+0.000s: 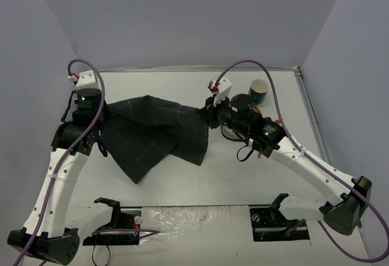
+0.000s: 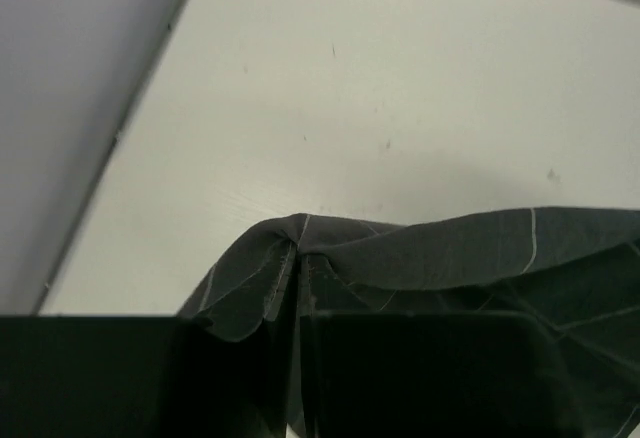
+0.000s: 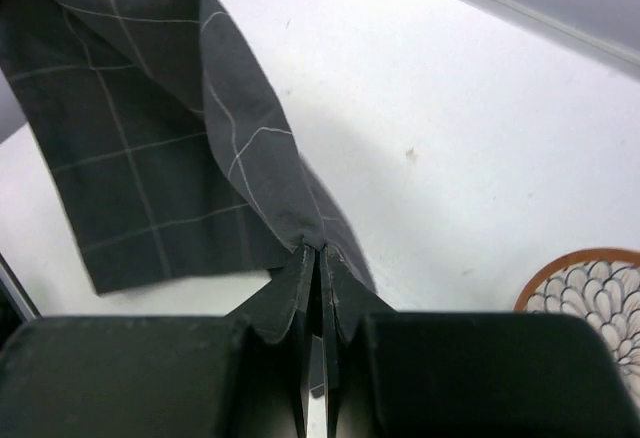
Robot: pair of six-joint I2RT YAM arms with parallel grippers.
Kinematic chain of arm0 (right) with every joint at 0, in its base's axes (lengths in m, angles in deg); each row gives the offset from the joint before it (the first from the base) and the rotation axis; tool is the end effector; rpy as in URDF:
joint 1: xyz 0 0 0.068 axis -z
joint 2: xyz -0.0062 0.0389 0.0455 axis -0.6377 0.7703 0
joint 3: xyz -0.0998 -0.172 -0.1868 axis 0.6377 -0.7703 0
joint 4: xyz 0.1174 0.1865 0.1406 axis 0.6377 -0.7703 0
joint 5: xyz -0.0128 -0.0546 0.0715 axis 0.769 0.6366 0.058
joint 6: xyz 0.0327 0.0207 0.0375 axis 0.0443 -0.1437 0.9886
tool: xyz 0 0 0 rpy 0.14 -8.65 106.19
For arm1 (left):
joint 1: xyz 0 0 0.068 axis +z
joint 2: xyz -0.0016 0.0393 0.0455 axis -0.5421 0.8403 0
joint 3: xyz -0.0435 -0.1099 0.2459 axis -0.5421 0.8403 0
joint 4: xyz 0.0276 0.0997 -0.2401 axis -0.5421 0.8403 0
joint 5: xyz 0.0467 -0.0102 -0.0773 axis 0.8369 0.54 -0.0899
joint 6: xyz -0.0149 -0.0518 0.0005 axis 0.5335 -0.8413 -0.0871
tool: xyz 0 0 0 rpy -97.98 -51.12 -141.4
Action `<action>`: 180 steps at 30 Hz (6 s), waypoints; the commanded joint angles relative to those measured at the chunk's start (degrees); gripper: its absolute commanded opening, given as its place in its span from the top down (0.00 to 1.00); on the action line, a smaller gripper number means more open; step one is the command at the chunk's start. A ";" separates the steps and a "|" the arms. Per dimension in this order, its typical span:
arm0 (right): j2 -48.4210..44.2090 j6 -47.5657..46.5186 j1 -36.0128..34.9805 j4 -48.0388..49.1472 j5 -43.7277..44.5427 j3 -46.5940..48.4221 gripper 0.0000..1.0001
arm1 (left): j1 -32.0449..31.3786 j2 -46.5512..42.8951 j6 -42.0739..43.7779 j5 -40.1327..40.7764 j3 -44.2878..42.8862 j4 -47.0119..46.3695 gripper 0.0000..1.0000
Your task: Set the dinner table for one person
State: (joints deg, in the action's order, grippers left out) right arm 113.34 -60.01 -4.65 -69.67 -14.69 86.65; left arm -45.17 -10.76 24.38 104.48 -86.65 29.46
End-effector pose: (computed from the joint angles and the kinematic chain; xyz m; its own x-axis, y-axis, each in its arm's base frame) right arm 0.1989 0.1996 0.3846 -0.1234 0.0329 -0.9918 -0.7678 0.6300 0.1164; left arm 0.2012 -0.0318 0.3956 -0.3818 -0.2754 -0.8823 -0.2484 0.9500 -0.1891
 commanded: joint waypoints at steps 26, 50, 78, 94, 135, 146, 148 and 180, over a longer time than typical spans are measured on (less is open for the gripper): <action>-8.29 2.72 0.17 -6.00 -12.89 12.73 1.00 | 1.53 -15.88 17.54 9.26 -21.72 13.16 1.00; 22.78 15.28 9.12 5.93 -9.56 7.97 1.00 | 8.30 34.29 22.99 -0.29 -19.48 -31.09 1.00; 47.41 8.94 18.43 3.77 5.02 29.00 0.55 | 8.35 70.99 19.61 -10.51 -52.77 -39.76 0.39; 28.61 6.93 14.50 3.97 1.69 13.02 0.01 | 2.58 41.75 -0.68 -14.84 -15.20 -32.73 0.03; 34.41 25.55 10.78 44.95 -5.34 -4.96 0.19 | -9.29 27.97 -11.38 -2.57 20.74 -23.23 0.03; 43.84 25.83 11.75 50.15 -0.44 -3.89 0.18 | -7.97 30.97 -13.14 -5.15 22.35 -24.27 0.03; 43.74 25.72 11.84 50.26 1.26 -4.55 0.18 | -7.28 31.21 -13.85 -6.96 22.96 -25.53 0.03; 26.32 20.57 9.74 30.14 8.42 -6.14 0.12 | -1.61 23.27 -16.29 -11.30 22.53 -15.05 0.03</action>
State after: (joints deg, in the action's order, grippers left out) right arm 148.80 -35.73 5.34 -36.52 -6.68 78.25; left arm -47.50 17.20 8.05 93.76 -62.64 7.40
